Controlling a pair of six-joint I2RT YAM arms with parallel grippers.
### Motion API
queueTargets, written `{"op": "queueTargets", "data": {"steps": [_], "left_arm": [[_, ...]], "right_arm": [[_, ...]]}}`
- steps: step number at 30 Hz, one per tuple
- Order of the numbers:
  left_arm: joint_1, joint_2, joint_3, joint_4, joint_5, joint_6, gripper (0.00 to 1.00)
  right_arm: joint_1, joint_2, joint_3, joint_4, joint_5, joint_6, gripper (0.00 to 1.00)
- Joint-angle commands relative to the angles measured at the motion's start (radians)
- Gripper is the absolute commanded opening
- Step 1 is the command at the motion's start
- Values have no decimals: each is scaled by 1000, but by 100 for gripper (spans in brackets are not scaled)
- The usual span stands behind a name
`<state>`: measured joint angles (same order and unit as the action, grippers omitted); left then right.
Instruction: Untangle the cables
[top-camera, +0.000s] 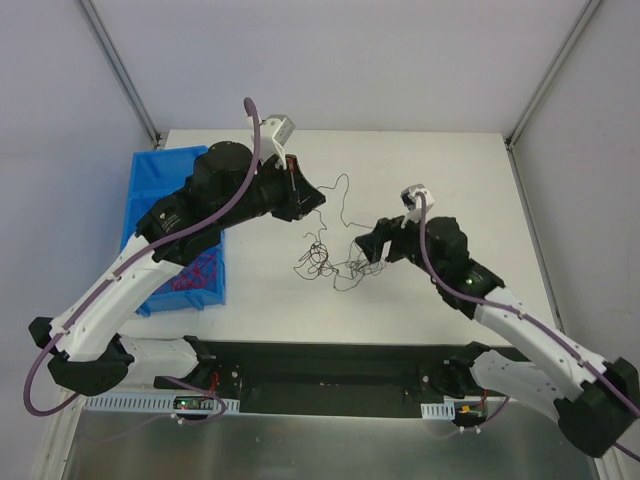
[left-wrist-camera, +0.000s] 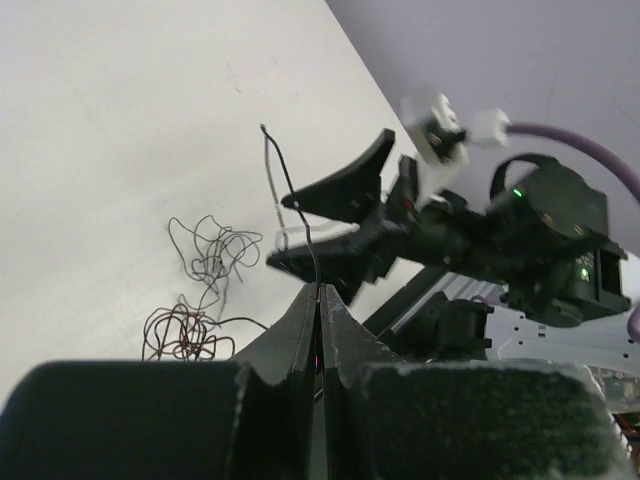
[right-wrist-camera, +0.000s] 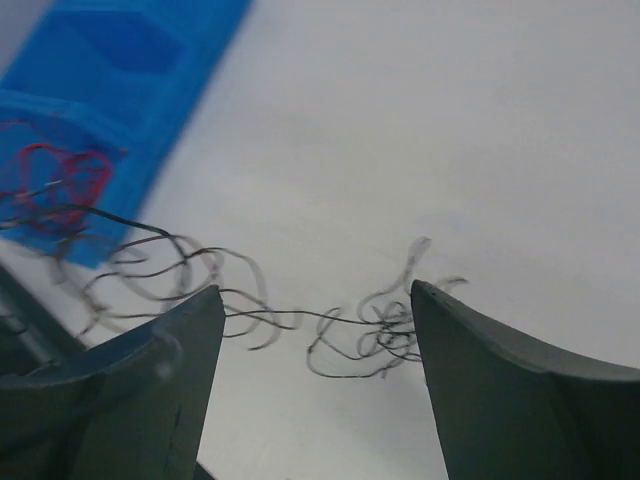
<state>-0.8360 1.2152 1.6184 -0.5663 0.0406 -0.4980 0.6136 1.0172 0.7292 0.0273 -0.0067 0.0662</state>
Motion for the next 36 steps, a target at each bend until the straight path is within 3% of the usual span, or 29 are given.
{"op": "queueTargets", "data": {"steps": [1,5,10,19,26,28,31,34,36], "left_arm": [[3,-37,-6,29,64,-39,0],[3,-52,-44,37,77,-70,0],[2,-57,-43,45,97,-85,0],[5,-66,-43,77,153,-111,0],[3,-77,14,98,196,-99,0],[3,-106,47,94,150,-73,0],[3,-192,116,39,-61,-4,0],[3,-265,147,-15,-267,56,0],[3,-293,147,-36,-317,76,0]], "right_arm": [[125,-179,-125,235,-193,-30,78],[198,-220,-145,341,-130,63,75],[300,-149,-90,388,-79,44,64],[388,4,32,401,94,33,64],[393,220,38,384,362,87,41],[385,283,27,338,456,90,34],[344,319,15,182,551,122,34],[275,273,-59,132,559,115,36],[209,238,-102,114,535,112,38]]}}
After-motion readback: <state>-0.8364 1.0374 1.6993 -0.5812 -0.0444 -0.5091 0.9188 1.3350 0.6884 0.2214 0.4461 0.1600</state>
